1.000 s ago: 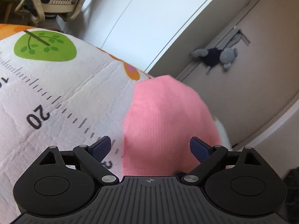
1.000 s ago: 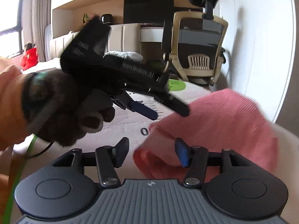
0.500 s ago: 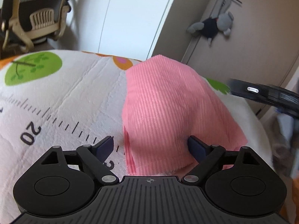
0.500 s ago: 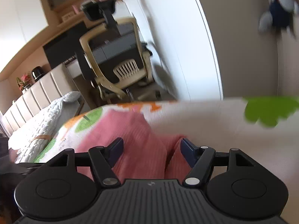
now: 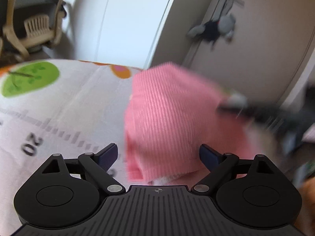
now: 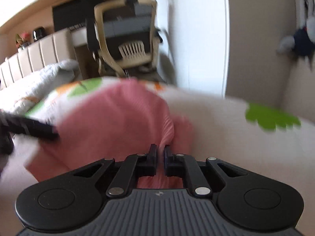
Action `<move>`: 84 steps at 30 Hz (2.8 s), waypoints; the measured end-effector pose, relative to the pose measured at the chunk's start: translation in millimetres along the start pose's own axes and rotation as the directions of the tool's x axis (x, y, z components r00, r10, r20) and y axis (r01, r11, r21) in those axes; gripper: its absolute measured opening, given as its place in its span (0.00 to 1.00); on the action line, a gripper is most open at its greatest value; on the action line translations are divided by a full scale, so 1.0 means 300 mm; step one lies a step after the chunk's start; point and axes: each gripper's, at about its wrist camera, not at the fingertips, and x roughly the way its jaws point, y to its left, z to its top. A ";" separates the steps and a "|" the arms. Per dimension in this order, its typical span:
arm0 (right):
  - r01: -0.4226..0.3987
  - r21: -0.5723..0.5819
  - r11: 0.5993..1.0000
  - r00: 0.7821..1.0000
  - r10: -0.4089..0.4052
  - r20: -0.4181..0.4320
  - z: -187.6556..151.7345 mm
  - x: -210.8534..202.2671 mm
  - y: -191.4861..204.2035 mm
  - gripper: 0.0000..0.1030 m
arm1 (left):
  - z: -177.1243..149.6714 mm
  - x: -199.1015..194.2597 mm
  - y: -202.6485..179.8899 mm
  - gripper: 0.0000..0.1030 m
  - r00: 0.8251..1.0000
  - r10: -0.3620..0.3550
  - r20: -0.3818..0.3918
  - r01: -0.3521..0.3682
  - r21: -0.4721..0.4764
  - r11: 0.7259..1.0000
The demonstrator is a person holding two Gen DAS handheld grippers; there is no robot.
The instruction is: Fold clothes
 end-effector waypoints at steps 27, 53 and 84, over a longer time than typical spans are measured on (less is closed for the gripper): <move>0.045 -0.400 0.915 0.999 -0.043 0.012 0.180 0.322 0.414 0.08 | 0.101 -0.055 0.300 0.70 0.978 0.177 0.109 -0.157 -0.170 0.973; -0.138 -0.167 0.976 0.990 0.139 -0.006 0.435 0.409 0.440 0.60 | -0.019 -0.111 0.281 0.92 0.960 0.237 0.151 -0.227 -0.081 0.971; 0.017 -0.147 0.989 0.999 -0.010 0.049 0.141 0.226 0.348 0.75 | -0.042 -0.299 0.187 0.95 0.880 0.456 0.133 -0.463 0.022 0.886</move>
